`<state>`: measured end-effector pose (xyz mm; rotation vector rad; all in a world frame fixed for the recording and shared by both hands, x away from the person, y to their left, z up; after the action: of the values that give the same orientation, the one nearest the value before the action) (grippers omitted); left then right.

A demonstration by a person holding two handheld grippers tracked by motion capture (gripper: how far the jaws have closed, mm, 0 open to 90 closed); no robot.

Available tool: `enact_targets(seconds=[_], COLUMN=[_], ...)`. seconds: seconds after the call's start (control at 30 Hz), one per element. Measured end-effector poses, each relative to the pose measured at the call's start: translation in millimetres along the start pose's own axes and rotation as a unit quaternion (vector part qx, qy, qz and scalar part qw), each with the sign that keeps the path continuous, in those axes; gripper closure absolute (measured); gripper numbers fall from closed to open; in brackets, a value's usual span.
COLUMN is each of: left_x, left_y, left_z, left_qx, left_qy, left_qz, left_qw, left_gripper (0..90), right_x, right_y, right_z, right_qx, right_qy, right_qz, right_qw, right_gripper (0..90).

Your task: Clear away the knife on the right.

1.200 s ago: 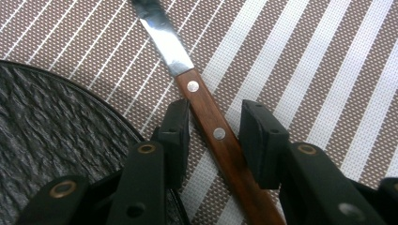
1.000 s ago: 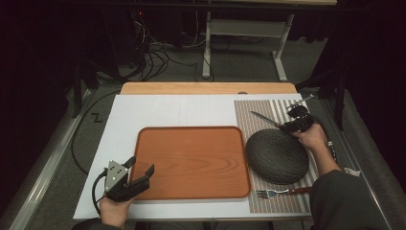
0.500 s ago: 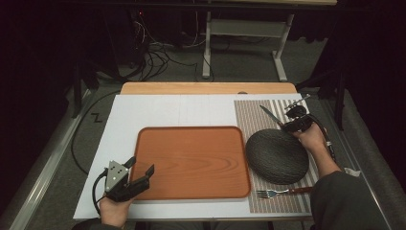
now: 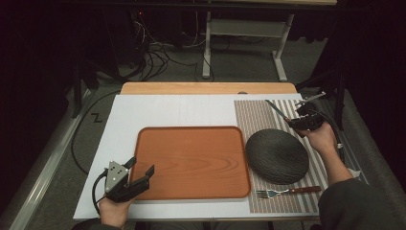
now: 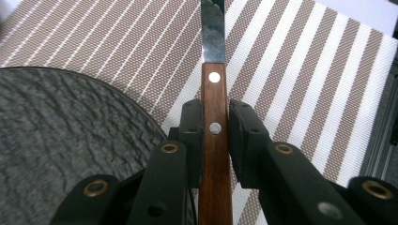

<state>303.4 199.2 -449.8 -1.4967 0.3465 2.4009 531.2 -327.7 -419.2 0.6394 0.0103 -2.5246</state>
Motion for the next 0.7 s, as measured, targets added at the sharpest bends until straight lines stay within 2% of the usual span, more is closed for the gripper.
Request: enact_targets(seconds=[0.13, 0.27, 0.7], left_x=[0.9, 0.7, 1.7], left_y=[0.7, 1.9, 1.6], left_z=[-1.0, -0.8, -1.4], left_qx=[0.004, 0.001, -0.001], left_qy=[-0.015, -0.016, -0.023], left_qz=[0.009, 0.001, 0.0], left_qw=[0.9998, 0.9999, 0.9997], left_gripper=[29.4, 29.4, 29.5], right_x=[2.8, 5.1, 10.8], right_y=[-4.4, -13.1, -29.5], right_z=[9.9, 16.7, 28.0], right_qx=[-0.004, -0.01, -0.023], right_qy=[0.01, 0.015, 0.016], right_qz=[0.001, 0.009, 0.015], right_qw=[0.9999, 0.9998, 0.9995], right_gripper=[78.7, 78.8, 78.7])
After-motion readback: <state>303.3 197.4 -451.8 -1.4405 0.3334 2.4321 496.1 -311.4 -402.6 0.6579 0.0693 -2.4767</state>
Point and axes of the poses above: each handheld gripper's, and its own axes: z roughly backward along the jaws, x roughly out of its underside, y roughly to its right, the point moved 5 cm from there along -z, roughly forward along the jaws, and after that the axes turned 5 degrees about -y, right-handed, at the moved point
